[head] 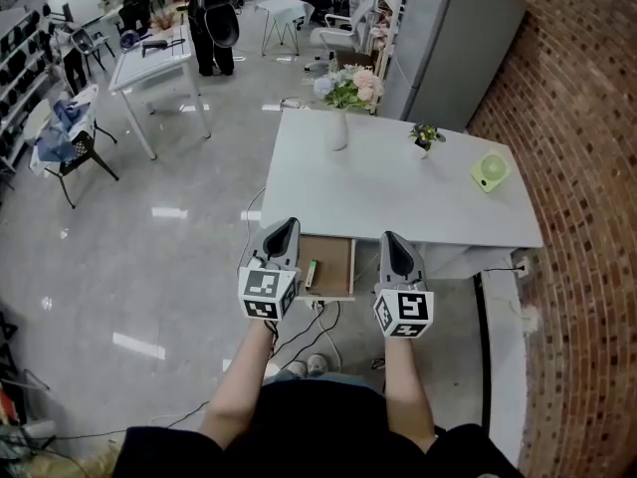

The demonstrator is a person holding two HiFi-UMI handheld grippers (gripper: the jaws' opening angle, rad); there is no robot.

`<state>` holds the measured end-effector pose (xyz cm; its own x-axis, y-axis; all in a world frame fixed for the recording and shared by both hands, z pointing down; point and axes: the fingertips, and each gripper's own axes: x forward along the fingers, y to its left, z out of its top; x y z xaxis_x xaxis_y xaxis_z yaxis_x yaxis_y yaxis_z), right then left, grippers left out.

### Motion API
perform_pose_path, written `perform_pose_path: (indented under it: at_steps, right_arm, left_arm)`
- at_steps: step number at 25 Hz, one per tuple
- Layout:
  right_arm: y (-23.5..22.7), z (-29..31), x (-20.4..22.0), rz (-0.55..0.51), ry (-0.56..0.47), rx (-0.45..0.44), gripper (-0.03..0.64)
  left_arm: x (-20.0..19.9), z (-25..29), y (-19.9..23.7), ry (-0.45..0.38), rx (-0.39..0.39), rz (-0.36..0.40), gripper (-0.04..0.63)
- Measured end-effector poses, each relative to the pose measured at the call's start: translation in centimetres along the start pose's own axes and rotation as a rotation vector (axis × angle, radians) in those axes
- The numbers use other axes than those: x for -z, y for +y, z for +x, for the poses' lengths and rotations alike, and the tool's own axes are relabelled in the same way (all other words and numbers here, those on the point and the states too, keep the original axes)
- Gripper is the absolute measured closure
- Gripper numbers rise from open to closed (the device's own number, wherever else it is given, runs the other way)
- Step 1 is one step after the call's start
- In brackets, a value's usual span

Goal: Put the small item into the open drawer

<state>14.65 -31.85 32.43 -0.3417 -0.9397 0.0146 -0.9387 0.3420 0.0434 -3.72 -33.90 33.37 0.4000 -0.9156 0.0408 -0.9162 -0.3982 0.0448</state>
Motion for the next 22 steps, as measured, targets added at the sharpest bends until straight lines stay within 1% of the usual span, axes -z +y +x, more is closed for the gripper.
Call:
perform_pose_path:
  at_steps: [10, 22]
  right_arm:
    - [-0.03, 0.00, 0.47, 0.012, 0.009, 0.010, 0.618]
    - [0.40, 0.12, 0.78, 0.006, 0.017, -0.006, 0.618]
  left_arm:
    - [0.30, -0.13, -0.08, 0.008, 0.011, 0.006, 0.574]
    - [0.82, -0.37, 0.42, 0.012, -0.008, -0.014, 0.575]
